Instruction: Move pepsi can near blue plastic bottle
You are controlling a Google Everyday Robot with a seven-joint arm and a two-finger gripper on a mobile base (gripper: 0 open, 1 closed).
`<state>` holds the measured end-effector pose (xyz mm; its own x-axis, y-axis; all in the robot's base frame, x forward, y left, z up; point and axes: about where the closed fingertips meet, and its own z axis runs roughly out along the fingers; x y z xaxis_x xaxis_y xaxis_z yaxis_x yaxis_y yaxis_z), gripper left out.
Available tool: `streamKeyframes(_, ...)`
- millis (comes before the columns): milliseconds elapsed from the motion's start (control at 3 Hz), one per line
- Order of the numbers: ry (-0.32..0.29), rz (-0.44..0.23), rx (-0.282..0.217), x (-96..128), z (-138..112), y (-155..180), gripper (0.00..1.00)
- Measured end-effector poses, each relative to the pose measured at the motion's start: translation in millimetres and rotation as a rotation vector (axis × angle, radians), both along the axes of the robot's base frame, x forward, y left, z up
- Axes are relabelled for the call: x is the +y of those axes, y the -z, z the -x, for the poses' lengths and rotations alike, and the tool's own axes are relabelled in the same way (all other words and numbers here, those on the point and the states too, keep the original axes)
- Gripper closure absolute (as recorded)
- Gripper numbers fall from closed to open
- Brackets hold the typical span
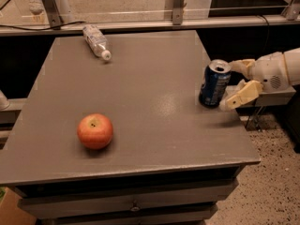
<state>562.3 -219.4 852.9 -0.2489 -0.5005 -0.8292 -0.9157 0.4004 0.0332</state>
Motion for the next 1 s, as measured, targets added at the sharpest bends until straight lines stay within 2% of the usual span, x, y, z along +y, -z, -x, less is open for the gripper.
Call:
streamKeyframes(333,-0.015,-0.076,0.01,9.1,-4.6,12.8,0.18)
streamKeyframes(667,-0.023,-0.157,0.064,27.1,4.2,19.3,0.41)
streamKeyframes(1000,-0.055,-0.206,0.126,45.4,20.7,23.9,0.65)
